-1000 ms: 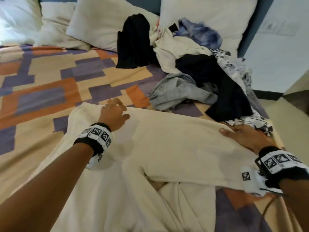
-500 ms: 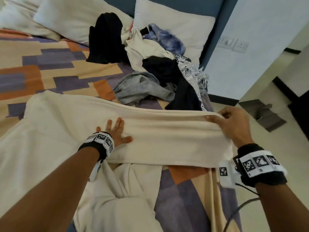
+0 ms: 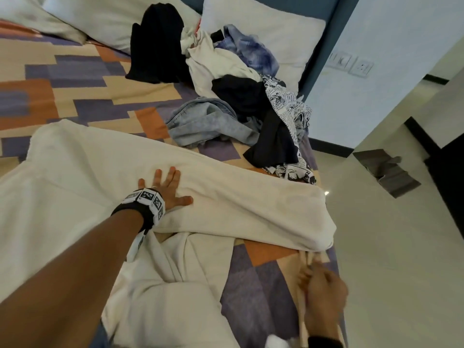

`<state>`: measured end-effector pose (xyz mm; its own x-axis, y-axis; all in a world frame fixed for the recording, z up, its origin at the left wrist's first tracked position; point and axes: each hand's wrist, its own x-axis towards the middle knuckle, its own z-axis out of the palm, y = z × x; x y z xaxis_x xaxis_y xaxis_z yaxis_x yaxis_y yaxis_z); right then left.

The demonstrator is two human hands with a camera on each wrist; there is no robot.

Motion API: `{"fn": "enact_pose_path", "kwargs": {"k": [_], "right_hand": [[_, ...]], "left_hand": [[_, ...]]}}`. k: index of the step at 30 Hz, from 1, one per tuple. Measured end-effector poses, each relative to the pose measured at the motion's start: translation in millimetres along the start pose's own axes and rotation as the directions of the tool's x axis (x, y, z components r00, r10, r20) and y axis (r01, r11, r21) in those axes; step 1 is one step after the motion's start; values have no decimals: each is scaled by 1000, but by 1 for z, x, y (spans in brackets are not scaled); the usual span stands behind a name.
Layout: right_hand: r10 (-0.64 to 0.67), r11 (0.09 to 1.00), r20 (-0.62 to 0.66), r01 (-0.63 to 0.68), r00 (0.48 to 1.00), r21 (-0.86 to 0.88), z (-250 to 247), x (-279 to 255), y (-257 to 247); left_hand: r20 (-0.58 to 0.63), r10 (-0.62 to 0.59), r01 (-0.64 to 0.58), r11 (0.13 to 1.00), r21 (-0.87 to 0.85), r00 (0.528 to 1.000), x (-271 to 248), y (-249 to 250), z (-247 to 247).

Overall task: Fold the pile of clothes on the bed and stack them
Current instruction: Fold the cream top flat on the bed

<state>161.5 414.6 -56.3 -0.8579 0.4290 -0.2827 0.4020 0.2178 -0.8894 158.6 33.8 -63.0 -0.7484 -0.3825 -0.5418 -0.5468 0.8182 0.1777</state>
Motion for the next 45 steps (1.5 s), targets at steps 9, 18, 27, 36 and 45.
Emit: {"fn": "enact_pose_path", "kwargs": {"k": [9,18,27,36,45], "right_hand": [[348,646,620,-659,703,385,30,1,-54],[69,359,674,-649,735,671,40,-16,-93],[-242,204,522,-483,818,851,-7,25,-126],[3,266,316,-305,949,914,-37,62,-55],[135,635,373,-370,918,678,-18,-34,13]], "left_hand": [[2,-41,41,982,-184,999,-54,35,-1],[103,10,12,977,-211,995,-83,30,31],[87,-9,15,997,-70,996,-75,35,40],[61,-5,10,996,-86,998,-70,34,48],[-21,-16,9,960,-280,1000,-97,30,37]]}}
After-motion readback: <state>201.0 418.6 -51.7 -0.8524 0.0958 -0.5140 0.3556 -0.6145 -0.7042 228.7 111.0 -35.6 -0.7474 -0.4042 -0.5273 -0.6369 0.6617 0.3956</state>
